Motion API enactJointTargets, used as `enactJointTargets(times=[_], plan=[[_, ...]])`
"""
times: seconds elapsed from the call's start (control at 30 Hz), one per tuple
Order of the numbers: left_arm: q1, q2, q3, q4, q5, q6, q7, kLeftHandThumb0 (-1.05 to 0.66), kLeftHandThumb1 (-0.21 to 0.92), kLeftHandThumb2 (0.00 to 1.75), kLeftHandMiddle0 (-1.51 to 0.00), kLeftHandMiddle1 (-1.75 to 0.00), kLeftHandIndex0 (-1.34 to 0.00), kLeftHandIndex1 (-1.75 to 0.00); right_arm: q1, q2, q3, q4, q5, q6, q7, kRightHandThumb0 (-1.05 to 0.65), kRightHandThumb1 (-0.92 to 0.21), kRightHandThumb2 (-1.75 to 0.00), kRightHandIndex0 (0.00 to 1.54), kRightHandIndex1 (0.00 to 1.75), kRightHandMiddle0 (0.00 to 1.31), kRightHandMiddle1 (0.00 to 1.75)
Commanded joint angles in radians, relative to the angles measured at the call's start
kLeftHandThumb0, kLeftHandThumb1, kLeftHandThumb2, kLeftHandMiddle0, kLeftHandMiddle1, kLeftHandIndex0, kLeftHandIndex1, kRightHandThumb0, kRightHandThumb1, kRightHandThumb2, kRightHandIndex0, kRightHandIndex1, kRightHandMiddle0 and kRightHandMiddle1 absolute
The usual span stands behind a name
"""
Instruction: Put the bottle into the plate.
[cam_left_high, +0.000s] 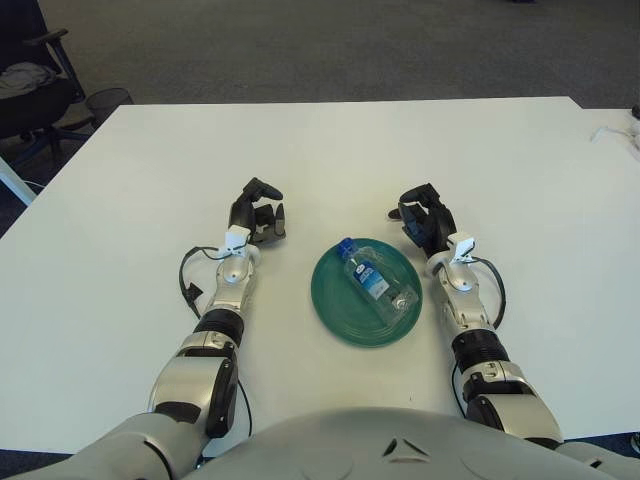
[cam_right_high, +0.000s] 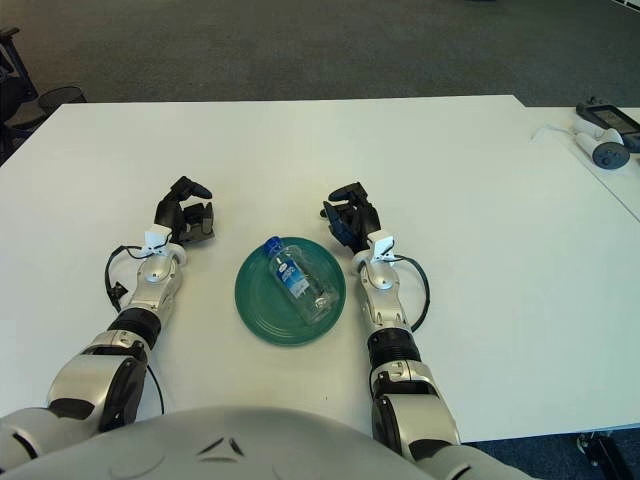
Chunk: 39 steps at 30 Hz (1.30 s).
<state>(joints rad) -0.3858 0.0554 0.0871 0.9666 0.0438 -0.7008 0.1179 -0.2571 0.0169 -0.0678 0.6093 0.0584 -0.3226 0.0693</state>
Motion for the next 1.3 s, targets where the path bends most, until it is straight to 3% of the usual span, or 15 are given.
enactJointTargets(times=[0.0,0.47,1.27], plan=[[0.032,-0.015,-0.004,0.023,-0.002,-0.003,-0.01,-0.49,0.28,1.36,-1.2,-1.75,-0.64,-1.75,0.041,0.001,-0.005,0.05,0.006,0.059,-0.001,-0.01,-0.92,-0.41,0.35,1.38,0.22,1.73],[0.036,-0.026,-0.008,0.024,0.0,-0.026,-0.018,-0.52,0.2,1.46,-1.27,-1.75,-0.71,-1.75,0.036,-0.008,-0.01,0.052,0.015,0.066,0.018,-0.01,-0.92,-0.41,0.35,1.37,0.22,1.74],[0.046,-0.051,-0.003,-0.005,-0.024,0.004,-0.045,-0.53,0.18,1.48,-1.29,-1.75,-0.72,-1.75,0.037,-0.016,-0.008,0.044,0.005,0.072,0.012,-0.01,-0.92,-0.41,0.36,1.38,0.2,1.73]])
